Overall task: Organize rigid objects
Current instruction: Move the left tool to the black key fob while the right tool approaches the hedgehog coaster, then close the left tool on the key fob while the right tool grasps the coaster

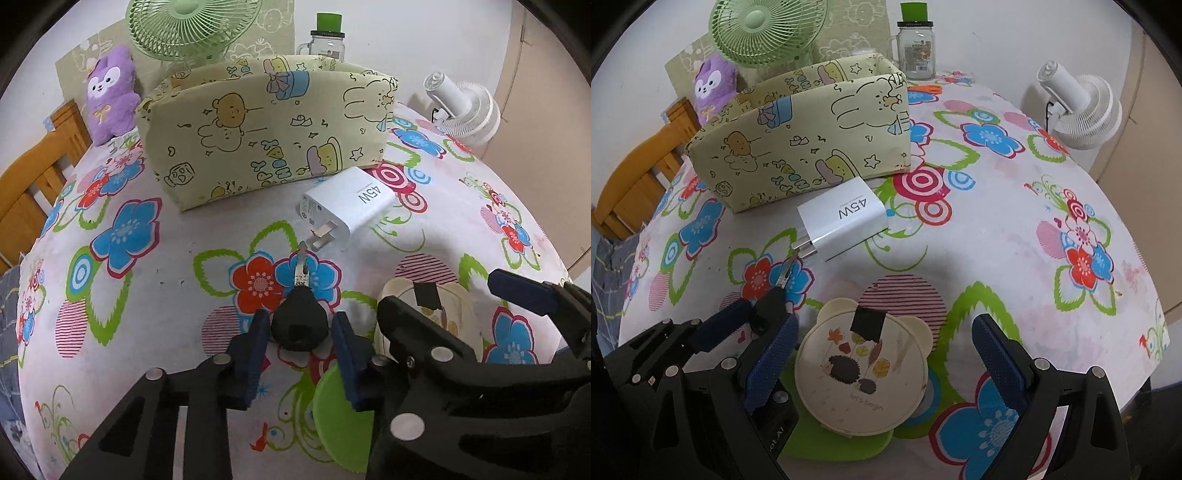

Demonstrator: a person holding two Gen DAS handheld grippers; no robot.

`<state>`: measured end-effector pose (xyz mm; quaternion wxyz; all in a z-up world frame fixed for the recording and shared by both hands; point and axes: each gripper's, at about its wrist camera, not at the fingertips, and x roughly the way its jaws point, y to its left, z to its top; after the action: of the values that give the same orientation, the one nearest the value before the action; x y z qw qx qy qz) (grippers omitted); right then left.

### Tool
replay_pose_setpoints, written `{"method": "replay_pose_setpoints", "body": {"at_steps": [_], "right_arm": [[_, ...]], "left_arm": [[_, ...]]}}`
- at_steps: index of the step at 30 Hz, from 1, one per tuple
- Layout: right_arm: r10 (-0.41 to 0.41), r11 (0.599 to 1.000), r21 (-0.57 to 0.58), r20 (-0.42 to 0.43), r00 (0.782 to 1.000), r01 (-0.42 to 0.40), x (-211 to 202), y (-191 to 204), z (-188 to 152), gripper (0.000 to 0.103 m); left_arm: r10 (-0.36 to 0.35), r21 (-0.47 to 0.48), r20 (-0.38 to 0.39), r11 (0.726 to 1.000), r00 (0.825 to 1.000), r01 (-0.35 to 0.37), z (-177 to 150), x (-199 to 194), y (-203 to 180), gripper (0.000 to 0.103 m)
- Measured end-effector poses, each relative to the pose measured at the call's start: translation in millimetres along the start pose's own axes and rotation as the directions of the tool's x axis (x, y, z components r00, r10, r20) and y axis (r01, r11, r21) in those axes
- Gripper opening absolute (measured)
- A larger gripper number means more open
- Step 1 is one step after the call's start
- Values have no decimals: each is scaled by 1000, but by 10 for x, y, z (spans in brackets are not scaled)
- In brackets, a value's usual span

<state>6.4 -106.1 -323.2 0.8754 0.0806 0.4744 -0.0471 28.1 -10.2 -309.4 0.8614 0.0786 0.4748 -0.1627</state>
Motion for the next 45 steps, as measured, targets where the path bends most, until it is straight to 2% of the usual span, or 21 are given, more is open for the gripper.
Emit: {"method": "replay_pose_setpoints", "body": {"at_steps": [15, 28, 32, 45], "right_arm": [[10, 999, -32, -21, 1000, -11, 51, 151, -66, 97], [-61, 998, -3, -23, 998, 61, 153, 141, -90, 96], [-52, 999, -9, -23, 998, 52, 159, 143, -82, 81], [-49, 999, 2, 4, 999, 49, 108, 127, 64, 80]], "left_arm": [[29, -56, -19, 998, 999, -30, -152, -108, 140, 31], [53, -84, -21, 995, 998, -55, -203, -138, 123, 31], [54, -93, -25, 994, 998, -56, -200, -134, 126, 31], [48, -105, -16, 993, 999, -49, -69, -157, 141, 31]]}}
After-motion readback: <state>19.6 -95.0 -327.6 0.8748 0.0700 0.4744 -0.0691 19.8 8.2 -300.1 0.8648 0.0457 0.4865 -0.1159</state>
